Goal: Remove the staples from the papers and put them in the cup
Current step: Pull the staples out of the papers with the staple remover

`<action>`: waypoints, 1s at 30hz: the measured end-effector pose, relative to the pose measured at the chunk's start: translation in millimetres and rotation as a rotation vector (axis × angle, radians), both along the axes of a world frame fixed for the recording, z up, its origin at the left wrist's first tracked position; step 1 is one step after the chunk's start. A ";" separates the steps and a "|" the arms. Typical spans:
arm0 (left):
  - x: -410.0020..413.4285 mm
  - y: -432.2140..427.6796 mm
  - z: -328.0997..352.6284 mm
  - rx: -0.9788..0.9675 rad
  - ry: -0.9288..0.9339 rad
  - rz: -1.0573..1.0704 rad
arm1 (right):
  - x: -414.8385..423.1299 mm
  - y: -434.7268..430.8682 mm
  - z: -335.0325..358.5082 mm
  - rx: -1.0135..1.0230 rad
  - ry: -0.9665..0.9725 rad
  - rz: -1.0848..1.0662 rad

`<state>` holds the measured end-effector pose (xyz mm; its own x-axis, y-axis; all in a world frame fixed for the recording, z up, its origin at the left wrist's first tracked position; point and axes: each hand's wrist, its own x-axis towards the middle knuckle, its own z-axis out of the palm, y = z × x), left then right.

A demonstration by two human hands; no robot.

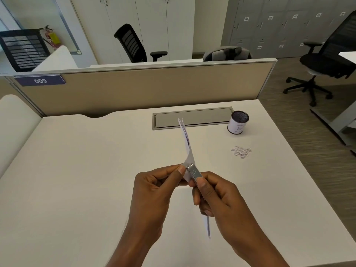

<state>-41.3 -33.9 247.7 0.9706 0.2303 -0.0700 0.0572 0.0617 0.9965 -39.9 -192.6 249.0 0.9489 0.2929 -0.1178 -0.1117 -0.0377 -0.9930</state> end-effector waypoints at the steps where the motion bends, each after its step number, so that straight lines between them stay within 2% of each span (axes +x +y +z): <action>1: -0.7 -0.6 0.3 0.003 0.002 0.014 | -0.1 1.1 -0.4 0.002 -0.017 -0.003; 6: -0.4 -4.1 3.6 -0.076 0.036 0.070 | -0.5 5.3 -3.4 -0.009 -0.102 -0.016; 10: 0.8 -5.3 6.1 -0.129 0.079 0.056 | -1.3 6.3 -10.7 -0.132 -0.184 -0.016; 16: 16.4 18.4 16.4 -0.046 0.063 -0.163 | 1.0 0.6 -9.2 -0.255 -0.247 0.015; 21: 17.7 16.7 13.9 0.016 0.085 -0.096 | -1.3 2.3 -13.4 -0.225 -0.218 0.020; 27: 15.4 8.3 8.0 -0.109 0.141 -0.019 | -2.9 4.0 -21.1 -0.394 -0.310 -0.047; 30: 15.5 8.1 4.5 -0.149 0.167 -0.012 | -2.0 4.0 -21.5 -0.400 -0.325 -0.057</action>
<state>-25.8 -25.8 252.1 0.9455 0.1936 -0.2619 0.2219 0.2057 0.9531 -41.9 -188.6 227.5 0.9683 0.2317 0.0936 0.1872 -0.4245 -0.8858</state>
